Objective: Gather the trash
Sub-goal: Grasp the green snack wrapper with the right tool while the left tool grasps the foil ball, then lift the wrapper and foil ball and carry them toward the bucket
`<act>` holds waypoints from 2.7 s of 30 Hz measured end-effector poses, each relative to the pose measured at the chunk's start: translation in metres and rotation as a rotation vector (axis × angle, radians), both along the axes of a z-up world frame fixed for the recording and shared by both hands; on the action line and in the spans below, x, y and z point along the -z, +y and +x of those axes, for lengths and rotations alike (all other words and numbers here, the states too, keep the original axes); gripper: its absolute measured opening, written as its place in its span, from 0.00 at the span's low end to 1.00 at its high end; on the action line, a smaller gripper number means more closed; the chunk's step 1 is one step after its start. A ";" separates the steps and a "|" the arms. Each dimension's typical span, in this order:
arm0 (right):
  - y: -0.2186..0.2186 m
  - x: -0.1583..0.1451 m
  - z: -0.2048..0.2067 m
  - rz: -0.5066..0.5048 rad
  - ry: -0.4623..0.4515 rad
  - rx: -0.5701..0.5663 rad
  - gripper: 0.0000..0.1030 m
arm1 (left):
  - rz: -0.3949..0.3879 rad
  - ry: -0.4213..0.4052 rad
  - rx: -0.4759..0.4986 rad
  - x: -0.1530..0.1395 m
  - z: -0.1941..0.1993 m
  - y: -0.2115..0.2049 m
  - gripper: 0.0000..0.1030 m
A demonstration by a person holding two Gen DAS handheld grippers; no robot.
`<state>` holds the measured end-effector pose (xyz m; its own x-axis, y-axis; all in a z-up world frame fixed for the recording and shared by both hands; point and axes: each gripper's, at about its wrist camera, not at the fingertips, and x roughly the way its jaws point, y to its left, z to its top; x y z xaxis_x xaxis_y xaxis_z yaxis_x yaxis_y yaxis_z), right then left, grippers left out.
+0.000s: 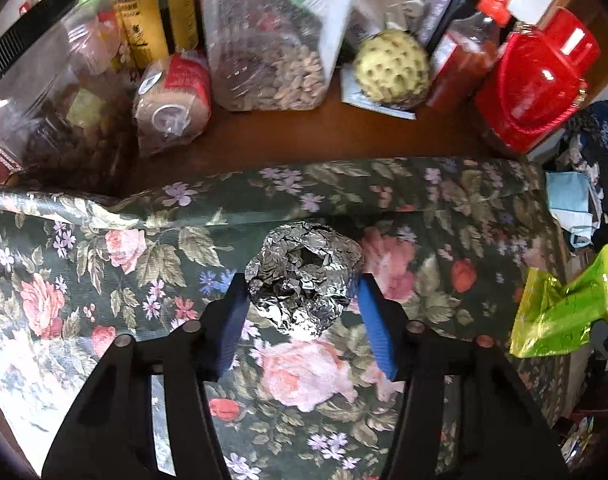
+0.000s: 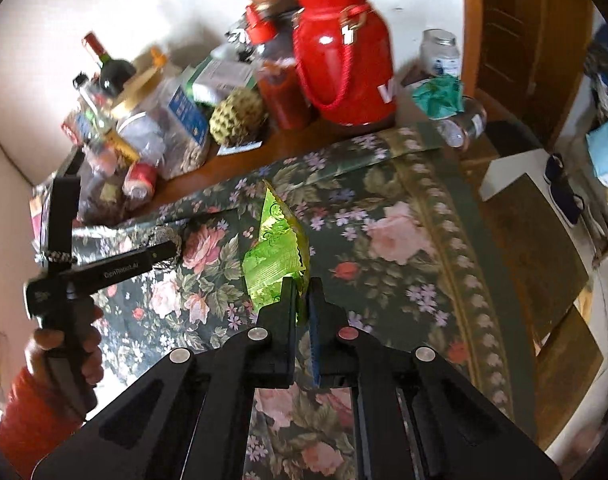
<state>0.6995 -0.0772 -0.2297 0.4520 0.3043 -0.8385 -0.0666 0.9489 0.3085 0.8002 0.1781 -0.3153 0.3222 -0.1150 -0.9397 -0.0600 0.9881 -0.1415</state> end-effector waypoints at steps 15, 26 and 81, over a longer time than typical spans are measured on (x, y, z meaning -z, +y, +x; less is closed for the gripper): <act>-0.035 -0.060 -0.041 0.031 -0.155 -0.101 0.05 | 0.042 -0.212 -0.001 -0.111 -0.095 -0.053 0.48; -0.052 -0.111 -0.093 0.048 -0.308 -0.278 0.05 | 0.067 -0.435 -0.187 -0.203 -0.210 -0.087 0.47; -0.018 0.020 -0.370 0.013 -0.030 -0.206 0.05 | -0.059 -0.181 -0.051 -0.082 -0.516 -0.090 0.47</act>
<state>0.3299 -0.0950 -0.2493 0.4043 0.4033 -0.8209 -0.2681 0.9104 0.3152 0.2846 0.0883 -0.2333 0.4918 -0.1471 -0.8582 -0.0784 0.9741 -0.2119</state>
